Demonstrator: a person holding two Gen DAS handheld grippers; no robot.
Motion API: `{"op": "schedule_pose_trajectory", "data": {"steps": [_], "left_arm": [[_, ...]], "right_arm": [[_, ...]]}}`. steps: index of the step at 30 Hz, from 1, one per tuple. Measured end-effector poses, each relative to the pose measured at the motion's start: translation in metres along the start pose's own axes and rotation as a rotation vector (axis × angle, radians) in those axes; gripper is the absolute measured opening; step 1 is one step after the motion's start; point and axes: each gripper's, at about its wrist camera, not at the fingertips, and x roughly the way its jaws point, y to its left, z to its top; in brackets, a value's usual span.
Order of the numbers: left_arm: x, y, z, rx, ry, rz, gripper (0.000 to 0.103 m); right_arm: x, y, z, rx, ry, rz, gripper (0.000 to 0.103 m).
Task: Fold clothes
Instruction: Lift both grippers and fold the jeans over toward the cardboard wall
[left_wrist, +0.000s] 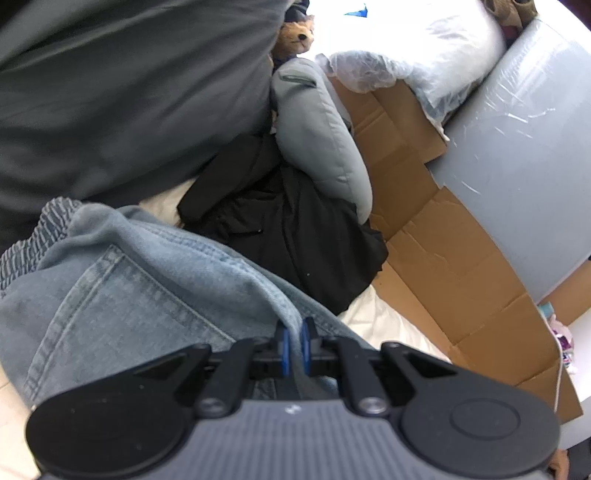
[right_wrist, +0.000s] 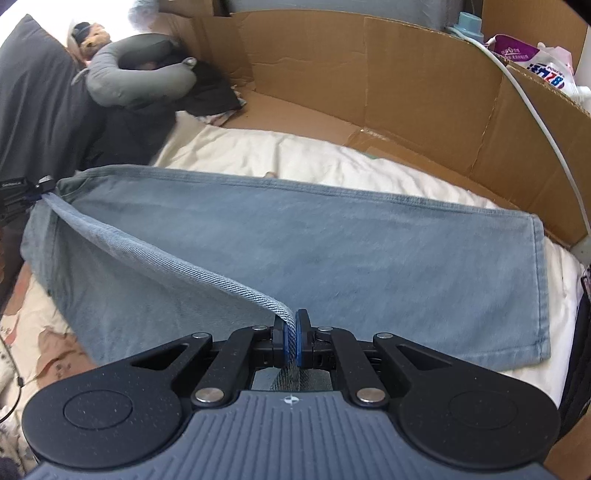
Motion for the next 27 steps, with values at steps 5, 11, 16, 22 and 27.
{"op": "schedule_pose_trajectory", "data": {"steps": [5,11,16,22,27], "left_arm": [[0.024,0.0,0.003,-0.002,-0.008,0.007,0.007],[0.048,0.004,0.005,-0.023,0.003,0.018,0.007],[0.065,0.002,0.012,-0.009,0.012,0.034,0.007],[0.087,0.001,0.016,-0.004,0.03,0.069,0.007],[0.099,0.003,0.017,-0.023,0.037,0.09,0.007]], "right_arm": [[0.023,-0.008,0.02,-0.009,0.008,-0.02,0.002],[0.049,-0.015,0.045,-0.027,0.024,-0.04,0.002],[0.067,-0.016,0.065,-0.043,0.033,-0.055,0.002],[0.104,-0.021,0.091,-0.047,0.076,-0.077,0.002],[0.137,-0.024,0.103,-0.041,0.113,-0.097,0.002]]}}
